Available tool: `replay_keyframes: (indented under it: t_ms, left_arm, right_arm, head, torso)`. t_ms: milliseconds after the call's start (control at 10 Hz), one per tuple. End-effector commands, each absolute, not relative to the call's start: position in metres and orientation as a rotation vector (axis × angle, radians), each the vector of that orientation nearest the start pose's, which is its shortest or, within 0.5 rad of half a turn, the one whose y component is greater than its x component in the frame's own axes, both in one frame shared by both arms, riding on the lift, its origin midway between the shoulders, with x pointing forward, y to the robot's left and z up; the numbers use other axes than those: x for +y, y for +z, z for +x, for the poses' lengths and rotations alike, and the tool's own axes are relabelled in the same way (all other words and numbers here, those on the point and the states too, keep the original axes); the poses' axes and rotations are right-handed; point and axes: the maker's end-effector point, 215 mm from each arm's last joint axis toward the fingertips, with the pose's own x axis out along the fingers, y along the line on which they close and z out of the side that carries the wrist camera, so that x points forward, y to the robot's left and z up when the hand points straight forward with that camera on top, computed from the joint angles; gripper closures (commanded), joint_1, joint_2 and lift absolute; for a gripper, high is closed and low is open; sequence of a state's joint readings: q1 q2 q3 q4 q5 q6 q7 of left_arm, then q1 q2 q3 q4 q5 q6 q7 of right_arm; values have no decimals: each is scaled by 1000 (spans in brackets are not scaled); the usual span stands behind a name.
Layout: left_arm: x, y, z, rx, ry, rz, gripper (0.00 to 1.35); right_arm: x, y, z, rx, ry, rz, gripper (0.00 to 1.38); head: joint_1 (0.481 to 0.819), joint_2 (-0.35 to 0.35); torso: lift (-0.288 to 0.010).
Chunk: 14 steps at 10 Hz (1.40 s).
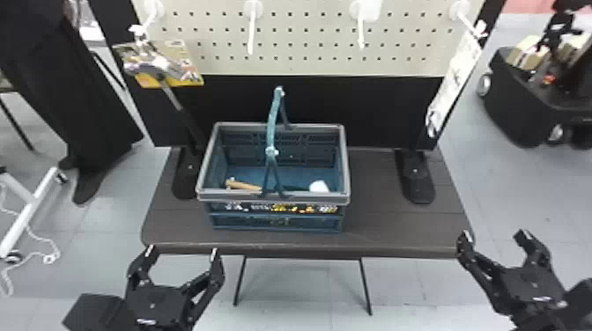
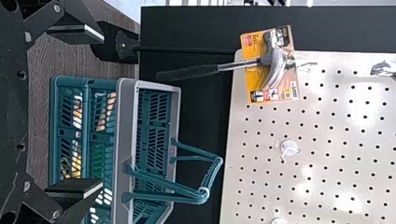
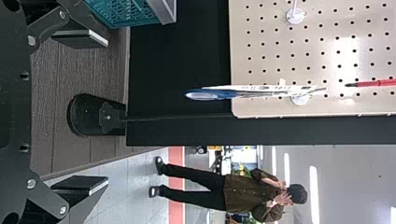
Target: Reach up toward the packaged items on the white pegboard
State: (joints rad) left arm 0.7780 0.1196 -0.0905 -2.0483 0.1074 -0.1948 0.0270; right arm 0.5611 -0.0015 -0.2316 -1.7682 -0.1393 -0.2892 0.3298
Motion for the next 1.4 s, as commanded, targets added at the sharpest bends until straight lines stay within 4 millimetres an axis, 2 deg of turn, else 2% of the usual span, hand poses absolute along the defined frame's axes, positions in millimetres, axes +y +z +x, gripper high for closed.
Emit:
replay_keyframes:
  t_ms: [0,400,600,800,1000,1300]
  left_arm:
    - [197,-392,346,119,-93,-73,209]
    - [197,-392,346,119,-93,-73,209]
    - [197,-393,345,123,-93,-70,209]
    - [197,-395,344,129,-98,-67,209]
    - [196,-394,345,127,-103,-66,209]
    - [195,-390,348,121,-107,-62,209]
  right_arm:
    - [-298,-417,391,56,85,26,251]
    - [-298,-414,394,53,87,23,248]
    - [-294,-399,405,41,103,22,243]
    - [-279,-366,424,8,166,25,248]
    - [-264,-321,449,-34,261,-18,248]
    - [-266,-250,490,-117,355,-111,248]
  head:
    - [819,8]
    - [819,8]
    - [819,8]
    - [819,8]
    - [819,8]
    - [819,8]
  torso:
    - [-100]
    - [-100]
    - [-100]
    - [-100]
    - [-100]
    - [-100]
